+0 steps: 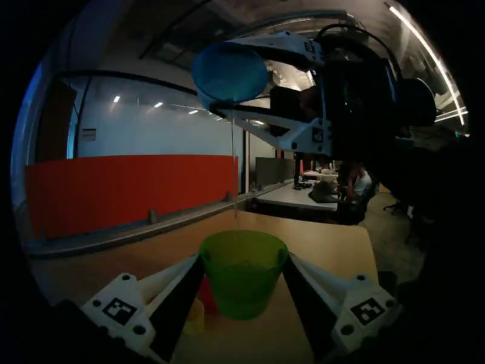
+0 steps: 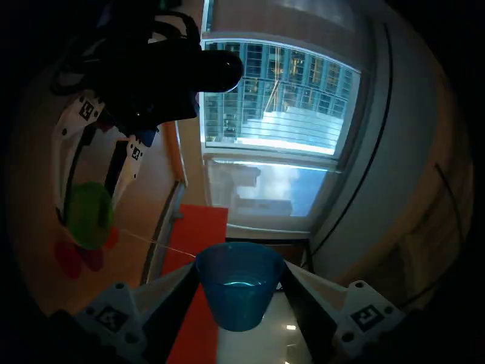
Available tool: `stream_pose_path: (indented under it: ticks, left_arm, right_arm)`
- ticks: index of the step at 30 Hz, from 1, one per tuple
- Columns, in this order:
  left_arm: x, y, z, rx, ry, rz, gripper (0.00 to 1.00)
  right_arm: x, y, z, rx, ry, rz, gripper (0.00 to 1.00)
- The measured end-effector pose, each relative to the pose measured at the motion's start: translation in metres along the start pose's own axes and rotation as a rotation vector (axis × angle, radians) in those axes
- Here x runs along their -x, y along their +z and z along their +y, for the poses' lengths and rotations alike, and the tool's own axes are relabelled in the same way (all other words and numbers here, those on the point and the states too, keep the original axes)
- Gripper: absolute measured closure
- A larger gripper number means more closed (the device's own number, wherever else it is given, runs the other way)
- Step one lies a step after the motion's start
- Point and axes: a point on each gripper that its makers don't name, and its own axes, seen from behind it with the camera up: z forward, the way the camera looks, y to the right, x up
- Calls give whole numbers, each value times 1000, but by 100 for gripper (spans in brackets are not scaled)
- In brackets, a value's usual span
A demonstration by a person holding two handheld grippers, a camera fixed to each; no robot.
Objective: Pour water
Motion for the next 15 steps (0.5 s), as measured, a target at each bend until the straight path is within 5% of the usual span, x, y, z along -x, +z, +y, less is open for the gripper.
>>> stream_pose_path:
  ticks: [15]
  left_arm:
    - [-1, -1, -1, -6, 1, 4, 14]
  right_arm:
    - [-4, -1, -2, -3, 8, 4, 9]
